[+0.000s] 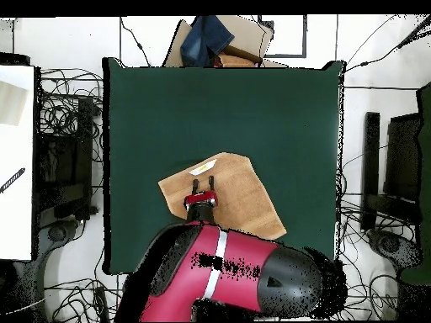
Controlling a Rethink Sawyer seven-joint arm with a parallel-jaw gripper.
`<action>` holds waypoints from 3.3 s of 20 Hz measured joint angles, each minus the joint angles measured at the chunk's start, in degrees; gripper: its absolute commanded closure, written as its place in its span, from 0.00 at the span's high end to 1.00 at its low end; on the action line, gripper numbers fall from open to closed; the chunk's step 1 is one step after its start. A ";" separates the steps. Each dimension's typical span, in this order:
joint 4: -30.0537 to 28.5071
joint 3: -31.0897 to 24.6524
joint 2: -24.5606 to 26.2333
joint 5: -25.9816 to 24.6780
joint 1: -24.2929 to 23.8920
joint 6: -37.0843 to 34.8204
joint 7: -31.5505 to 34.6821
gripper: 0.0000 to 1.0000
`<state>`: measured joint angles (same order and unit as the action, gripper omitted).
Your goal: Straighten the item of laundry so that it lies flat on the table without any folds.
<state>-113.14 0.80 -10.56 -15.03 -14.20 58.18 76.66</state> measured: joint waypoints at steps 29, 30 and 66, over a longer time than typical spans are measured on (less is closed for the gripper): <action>3.37 0.42 7.71 -2.02 -0.86 15.61 0.01 1.00; 3.42 0.42 7.91 -1.93 -0.85 16.01 0.01 1.00; 17.81 -7.19 5.54 8.13 0.65 2.61 0.01 1.00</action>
<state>-95.33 -6.39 -5.02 -6.90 -13.55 60.79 76.67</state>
